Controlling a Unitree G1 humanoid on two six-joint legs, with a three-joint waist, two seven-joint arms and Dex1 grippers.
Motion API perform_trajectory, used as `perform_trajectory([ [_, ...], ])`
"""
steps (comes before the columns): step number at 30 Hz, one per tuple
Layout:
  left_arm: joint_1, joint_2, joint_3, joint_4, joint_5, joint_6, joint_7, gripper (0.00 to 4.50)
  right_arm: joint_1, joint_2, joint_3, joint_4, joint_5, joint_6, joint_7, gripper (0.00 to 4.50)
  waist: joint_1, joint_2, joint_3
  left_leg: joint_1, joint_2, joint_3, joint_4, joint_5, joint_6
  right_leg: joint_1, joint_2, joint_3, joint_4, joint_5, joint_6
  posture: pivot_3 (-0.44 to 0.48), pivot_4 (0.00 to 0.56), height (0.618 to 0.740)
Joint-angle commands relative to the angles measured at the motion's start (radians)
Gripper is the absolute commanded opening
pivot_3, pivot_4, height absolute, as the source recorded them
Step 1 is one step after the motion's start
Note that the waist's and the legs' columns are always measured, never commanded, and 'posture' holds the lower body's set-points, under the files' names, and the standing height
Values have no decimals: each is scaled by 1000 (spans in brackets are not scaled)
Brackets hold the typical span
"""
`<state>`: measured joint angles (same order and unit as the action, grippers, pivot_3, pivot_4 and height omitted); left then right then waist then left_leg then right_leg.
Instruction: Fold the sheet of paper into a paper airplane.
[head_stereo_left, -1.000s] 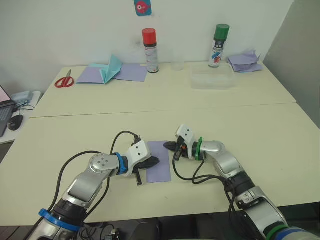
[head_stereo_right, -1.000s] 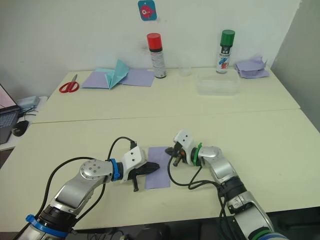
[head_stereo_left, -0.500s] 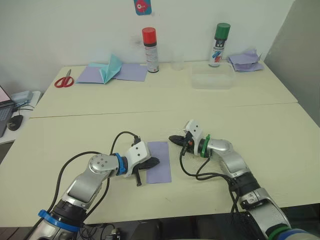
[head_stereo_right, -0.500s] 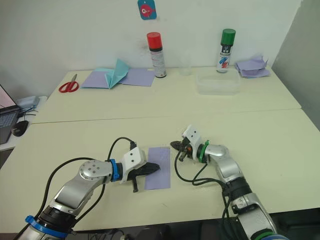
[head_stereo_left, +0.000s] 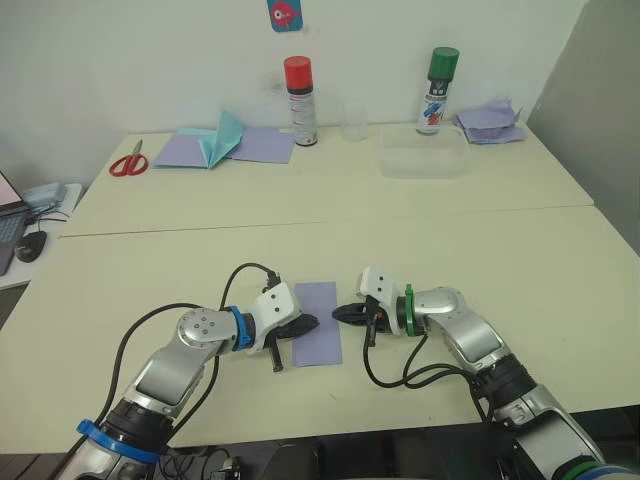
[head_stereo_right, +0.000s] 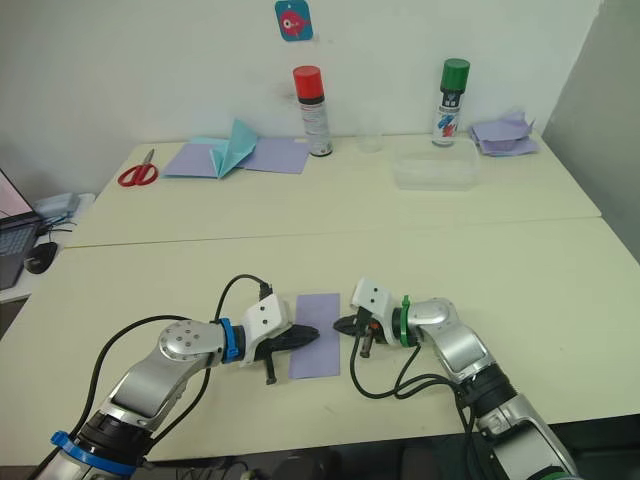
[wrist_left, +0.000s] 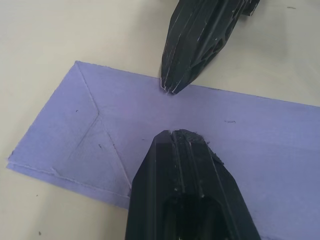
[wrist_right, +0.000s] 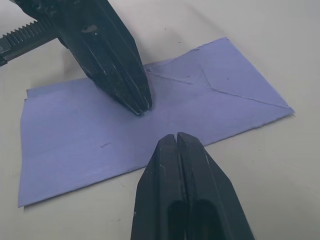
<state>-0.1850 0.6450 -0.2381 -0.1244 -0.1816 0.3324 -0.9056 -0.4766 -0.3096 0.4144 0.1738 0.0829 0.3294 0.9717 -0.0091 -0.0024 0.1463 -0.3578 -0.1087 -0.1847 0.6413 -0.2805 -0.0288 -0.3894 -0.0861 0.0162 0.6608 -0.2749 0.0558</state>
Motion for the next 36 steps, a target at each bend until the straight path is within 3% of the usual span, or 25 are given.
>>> perform_trajectory([
  [1, 23, -12, 172, -13, -155, 128, 15, 0, 4, 2, 30, 31, -42, 4, -15, 15, -6, -1, 1, 0, 0, 0, 0, 0, 0, 0, 0, 0, 0, 0, 0, 0, 150, 740],
  [2, 28, -2, 224, -25, -209, 165, -1, 0, 1, 4, 31, 36, -44, 2, -16, 15, -8, -1, 1, -1, 2, -1, 0, 0, 0, -1, 0, 0, 0, 0, 0, 0, 150, 740],
  [5, 42, 23, 334, -40, -317, 243, -26, 678, -10, 9, 32, 54, -46, -7, -20, 0, -18, -1, 1, -2, 3, -1, -1, 0, -1, -4, 0, -1, 0, 0, 0, 0, 150, 740],
  [7, 57, 36, 372, -52, -364, 278, -42, 1383, -14, 12, 33, 62, -47, -11, -21, 0, -20, -1, 1, -2, 3, -1, -1, 0, -1, -4, 0, -1, 0, 0, 0, 0, 150, 740],
  [12, 72, 38, 326, -61, -295, 222, -23, 2937, -15, 12, 35, 71, -48, -20, -18, 0, -19, -1, 1, -2, 2, 0, -1, -1, -2, -4, 0, 0, 0, 0, 0, 0, 150, 740],
  [16, 91, 45, 263, -57, -213, 141, -25, 2768, -19, 13, 35, 78, -49, -25, -17, 0, -19, -1, 1, -2, 2, 0, -1, -1, -2, -4, 0, 0, 0, 0, -1, 0, 150, 740],
  [20, 117, 48, 267, -68, -212, 122, -29, 1697, -22, 14, 33, 81, -51, -26, -18, 0, -20, -1, 1, -3, 3, 0, -1, -1, -3, -5, 0, 0, 0, 0, -1, 0, 150, 740],
  [25, 141, 70, 271, -74, -211, 110, -46, 48, -22, 19, 34, 82, -52, -27, -23, 0, -20, -1, 1, -3, 3, 0, -1, -1, -2, -5, 0, 0, 0, 0, -1, 0, 150, 740],
  [36, 109, 38, 215, -52, -179, 100, -32, 18, -29, 36, 25, 94, -56, -23, -33, 0, -20, -1, 1, -3, 3, 0, -1, -1, -2, -5, 0, 0, 0, 0, -1, 0, 150, 740],
])
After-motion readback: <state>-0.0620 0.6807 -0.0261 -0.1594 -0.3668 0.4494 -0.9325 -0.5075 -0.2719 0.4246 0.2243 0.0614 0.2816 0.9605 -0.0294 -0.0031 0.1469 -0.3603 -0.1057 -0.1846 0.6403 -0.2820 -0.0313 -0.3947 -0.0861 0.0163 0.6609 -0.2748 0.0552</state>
